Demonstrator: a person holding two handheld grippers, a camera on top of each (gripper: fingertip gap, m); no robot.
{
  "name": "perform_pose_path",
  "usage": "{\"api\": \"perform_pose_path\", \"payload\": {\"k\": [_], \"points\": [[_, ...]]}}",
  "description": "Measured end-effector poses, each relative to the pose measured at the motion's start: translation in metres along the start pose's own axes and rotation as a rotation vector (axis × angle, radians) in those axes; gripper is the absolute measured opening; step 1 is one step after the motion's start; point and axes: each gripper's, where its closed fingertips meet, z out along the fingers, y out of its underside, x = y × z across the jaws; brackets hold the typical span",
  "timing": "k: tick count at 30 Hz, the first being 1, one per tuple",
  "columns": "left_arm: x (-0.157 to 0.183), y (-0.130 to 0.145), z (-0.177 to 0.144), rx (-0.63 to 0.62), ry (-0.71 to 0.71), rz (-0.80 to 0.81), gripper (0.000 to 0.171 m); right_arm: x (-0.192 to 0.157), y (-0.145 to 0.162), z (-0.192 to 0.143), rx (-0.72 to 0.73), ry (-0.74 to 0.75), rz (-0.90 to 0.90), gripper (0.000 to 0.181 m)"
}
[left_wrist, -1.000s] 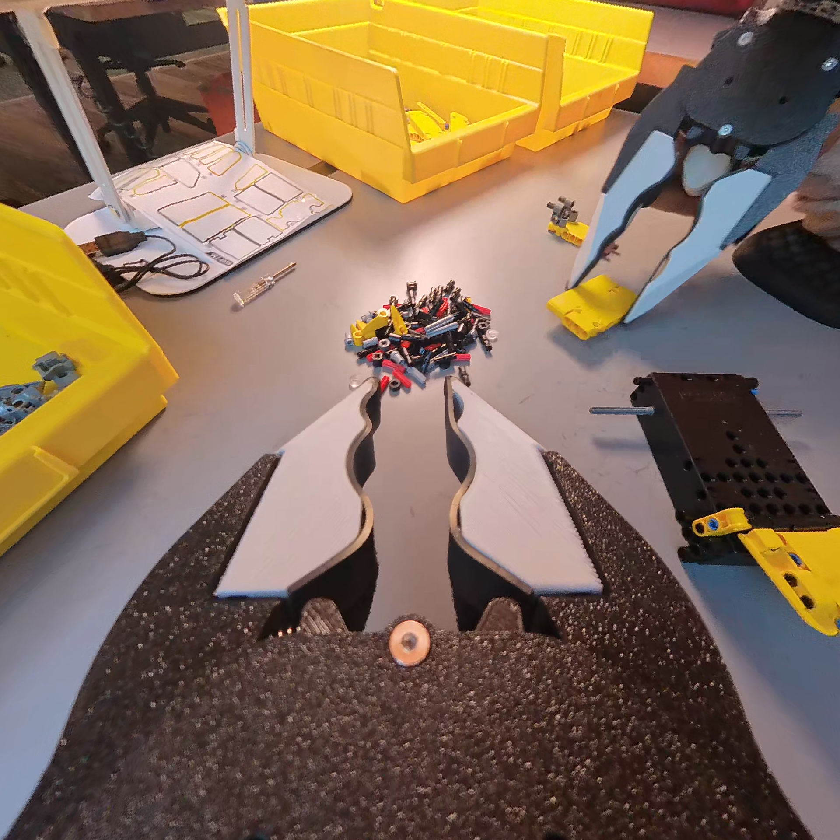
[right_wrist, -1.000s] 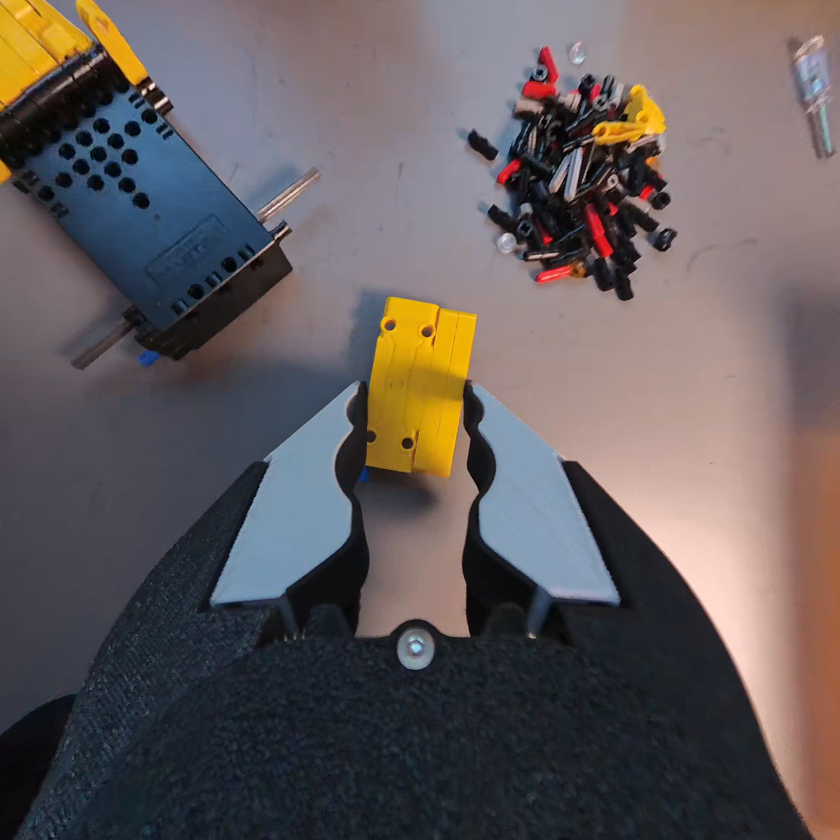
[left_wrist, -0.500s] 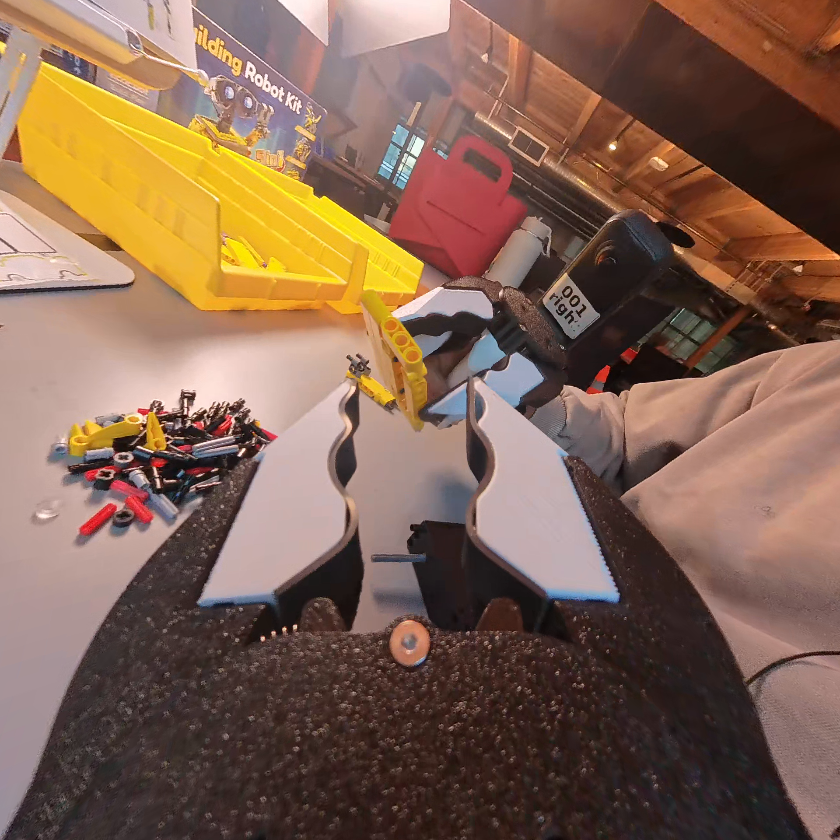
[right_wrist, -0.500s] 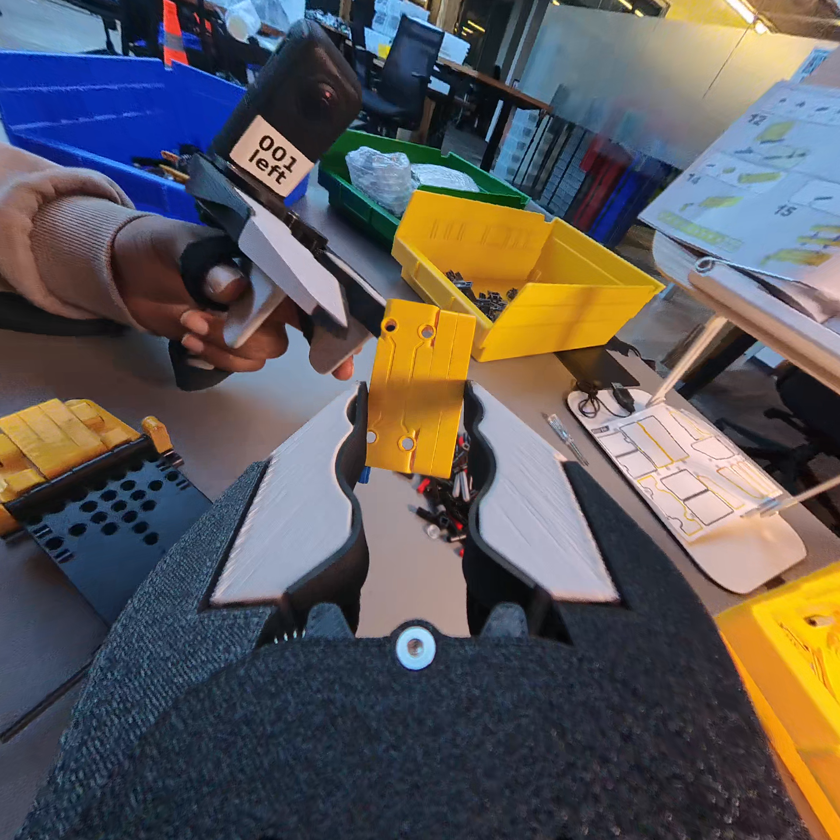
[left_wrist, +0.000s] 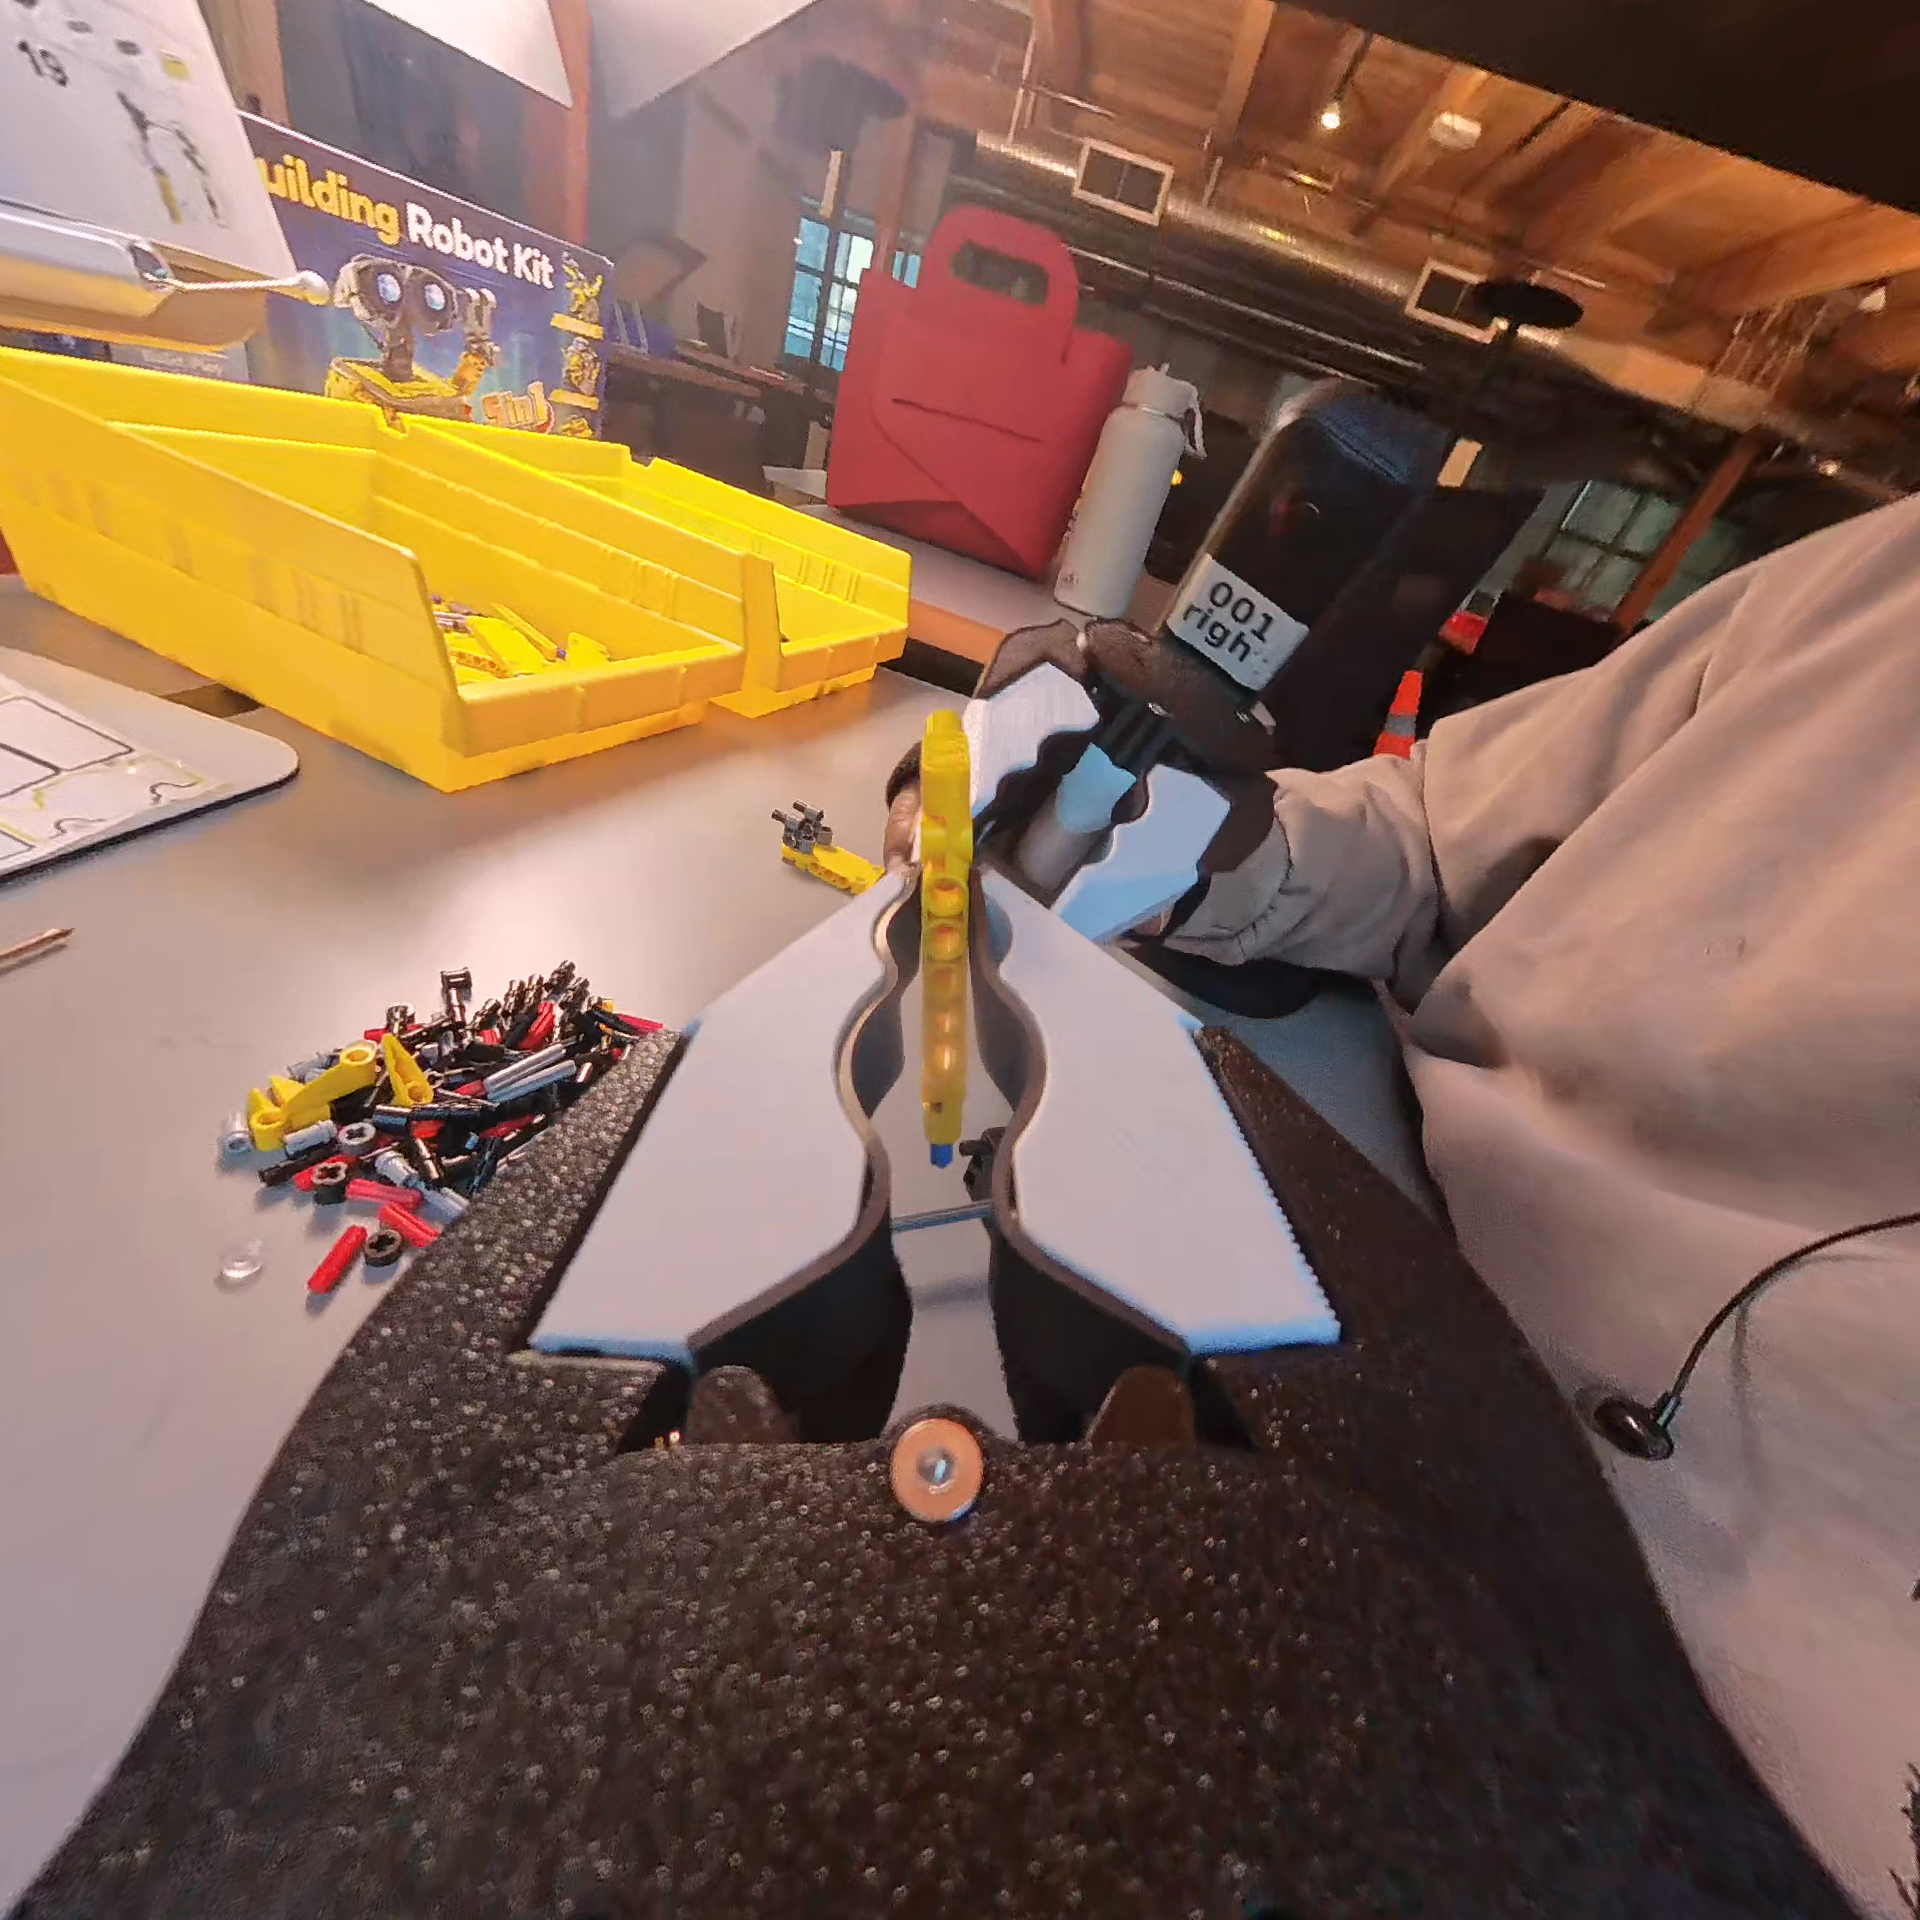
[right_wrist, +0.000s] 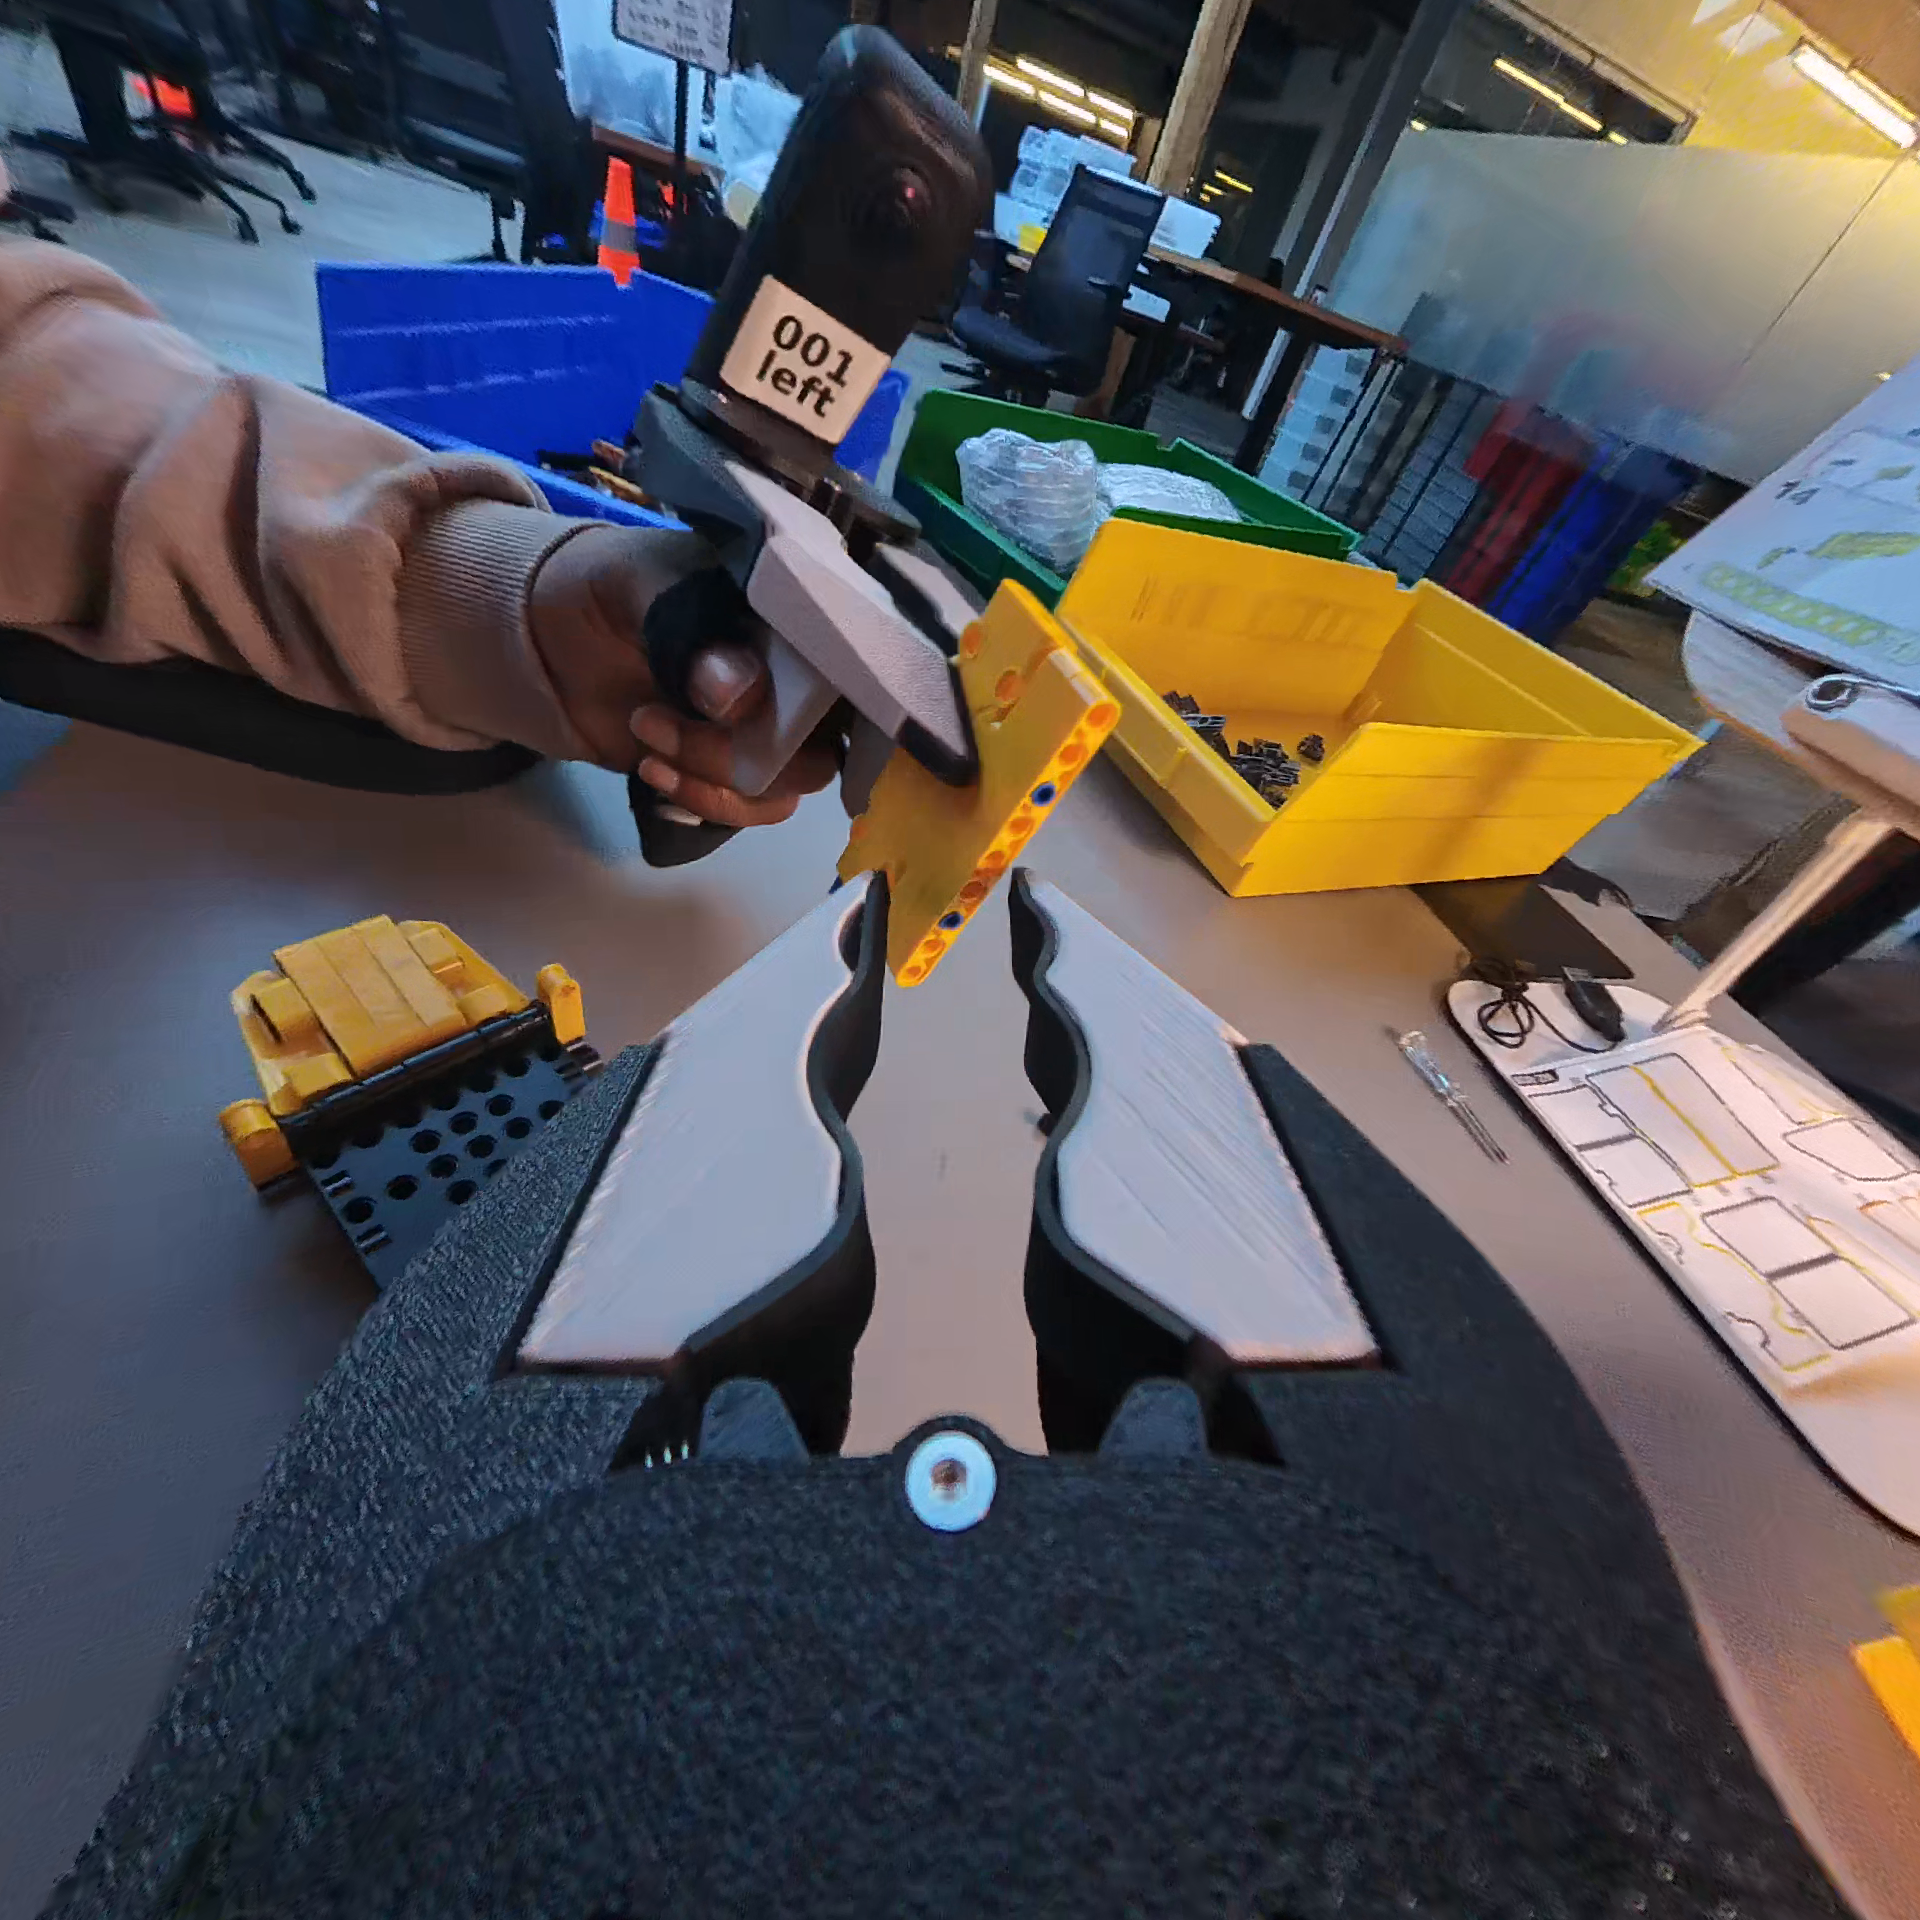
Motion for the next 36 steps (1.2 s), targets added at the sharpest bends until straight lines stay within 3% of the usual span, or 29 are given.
{"api": "perform_pose_path", "payload": {"k": [7,11,19,23,26,31,36], "points": [[0.013,0.006,0.001,-0.019,0.096,-0.006,0.006,-0.006,-0.008,-0.004,0.047,-0.089,0.128,0.034],[0.016,0.013,0.006,-0.033,0.128,-0.052,0.006,-0.012,-0.008,0.0,0.07,-0.151,0.245,0.019],[0.017,0.012,0.005,-0.013,0.158,-0.091,0.009,-0.012,-0.009,-0.006,0.127,-0.271,0.444,0.007],[0.019,0.012,0.004,-0.02,0.157,-0.039,0.022,-0.018,-0.013,-0.008,0.157,-0.304,0.425,0.007],[0.03,0.014,0.004,-0.037,0.195,0.011,0.007,-0.021,-0.016,-0.01,0.166,-0.315,0.412,0.007],[0.038,0.016,0.003,-0.083,0.19,0.124,0.006,-0.028,-0.019,-0.013,0.177,-0.351,0.383,0.007],[0.044,0.024,0.003,-0.14,0.172,0.235,0.006,-0.036,-0.016,-0.016,0.136,-0.337,0.227,0.007]]}}
